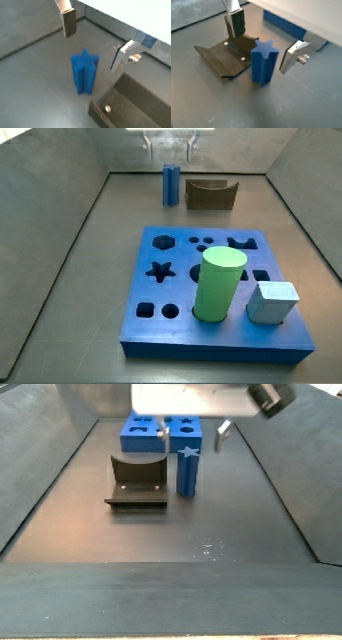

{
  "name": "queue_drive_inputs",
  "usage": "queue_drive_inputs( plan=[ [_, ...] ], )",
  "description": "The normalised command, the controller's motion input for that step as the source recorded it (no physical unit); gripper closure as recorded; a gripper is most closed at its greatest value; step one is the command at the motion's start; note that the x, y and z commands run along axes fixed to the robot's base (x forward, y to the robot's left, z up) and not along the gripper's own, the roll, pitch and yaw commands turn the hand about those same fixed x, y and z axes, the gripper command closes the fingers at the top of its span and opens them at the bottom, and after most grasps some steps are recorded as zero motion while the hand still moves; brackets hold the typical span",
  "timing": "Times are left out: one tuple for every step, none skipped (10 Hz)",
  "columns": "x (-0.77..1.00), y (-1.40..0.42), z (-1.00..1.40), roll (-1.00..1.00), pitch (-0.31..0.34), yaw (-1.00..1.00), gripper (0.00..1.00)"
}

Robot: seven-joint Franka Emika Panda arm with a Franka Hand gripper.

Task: Pick up the star object. Move up. Move to above the board. Insert the star object.
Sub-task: Pick up the star object.

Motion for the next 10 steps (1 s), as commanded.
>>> queue_drive_inputs(
  plan=[
    [0.12, -0.14, -0.5, 0.04, -0.09, 0.29, 0.0],
    [0.01, -0.11, -0.46, 0.01, -0.079, 0.26, 0.0],
    [0.0, -0.17, -0.37, 0.0, -0.076, 0.15, 0.0],
    [0.0, -0.15, -0.35, 0.0, -0.049, 0.14, 0.0],
    [0.0, -0.07, -0.32, 0.0, -0.021, 0.15, 0.0],
    [0.0, -0.02, -0.3, 0.0, -0.029, 0.13, 0.0],
    [-0.01, 0.0, -0.11, -0.02, -0.023, 0.0, 0.0],
    [0.0, 0.0, 0.0, -0.02, -0.049, 0.0, 0.0],
    [0.0, 0.0, 0.0, 0.0, 0.0, 0.0, 0.0],
    [0.0, 0.0, 0.0, 0.0, 0.0, 0.0, 1.0]
  ],
)
